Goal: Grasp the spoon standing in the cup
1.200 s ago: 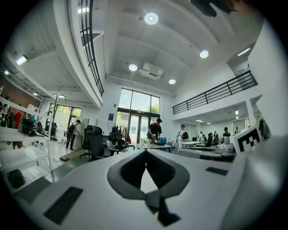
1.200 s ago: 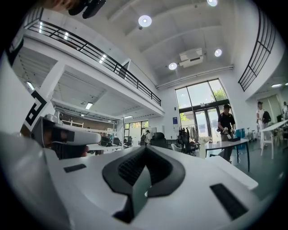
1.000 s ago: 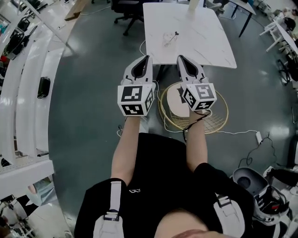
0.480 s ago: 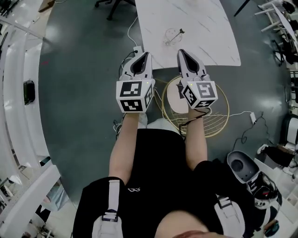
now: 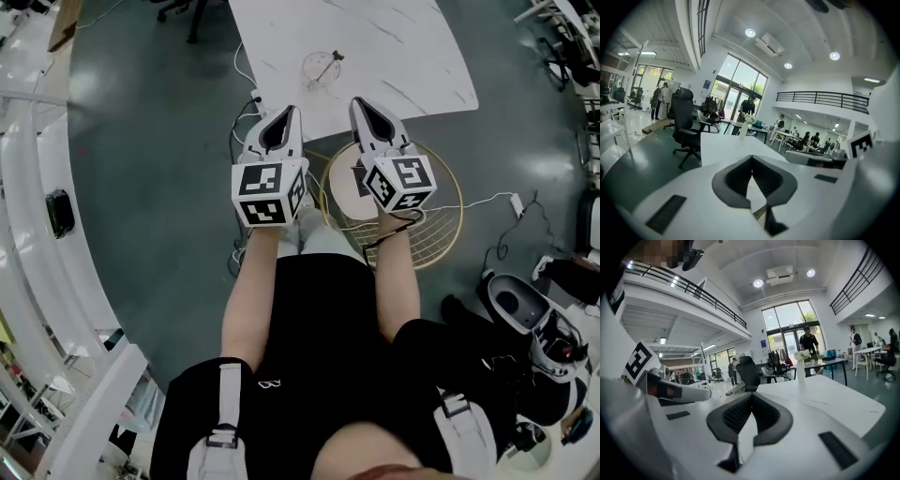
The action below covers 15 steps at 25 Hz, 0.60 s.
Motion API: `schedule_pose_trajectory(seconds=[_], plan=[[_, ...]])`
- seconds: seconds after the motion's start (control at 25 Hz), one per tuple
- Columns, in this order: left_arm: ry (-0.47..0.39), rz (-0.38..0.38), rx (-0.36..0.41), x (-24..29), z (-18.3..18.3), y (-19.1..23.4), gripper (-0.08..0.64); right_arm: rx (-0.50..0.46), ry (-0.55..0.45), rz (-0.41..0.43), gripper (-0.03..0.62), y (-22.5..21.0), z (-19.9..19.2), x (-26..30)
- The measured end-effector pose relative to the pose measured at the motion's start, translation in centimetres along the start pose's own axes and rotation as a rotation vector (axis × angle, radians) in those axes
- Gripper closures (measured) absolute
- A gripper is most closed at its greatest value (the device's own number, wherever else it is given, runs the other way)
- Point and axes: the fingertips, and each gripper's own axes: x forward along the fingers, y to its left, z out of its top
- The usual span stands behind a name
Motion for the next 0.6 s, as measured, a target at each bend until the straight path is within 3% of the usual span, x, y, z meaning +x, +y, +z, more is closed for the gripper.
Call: schedule_pose_trajectory(seconds=[0.24, 0.4, 0.6], plan=[[0.013, 0.022, 0.006, 1.1, -0.1, 0.3, 0.544, 0.049, 0.042, 0.039, 0.584, -1.7, -1.5, 1.8], [0.046, 0.041, 0.010, 1.5, -0.7, 0.4, 0.545, 0.184, 0.026, 0.076, 0.556, -4.3, -1.2, 2.9], [0.063, 0.046, 0.009, 1.6, -1.4, 1.1, 0.545, 0.136, 0.050, 0.093, 0.545, -6.5, -0.9, 6.0]])
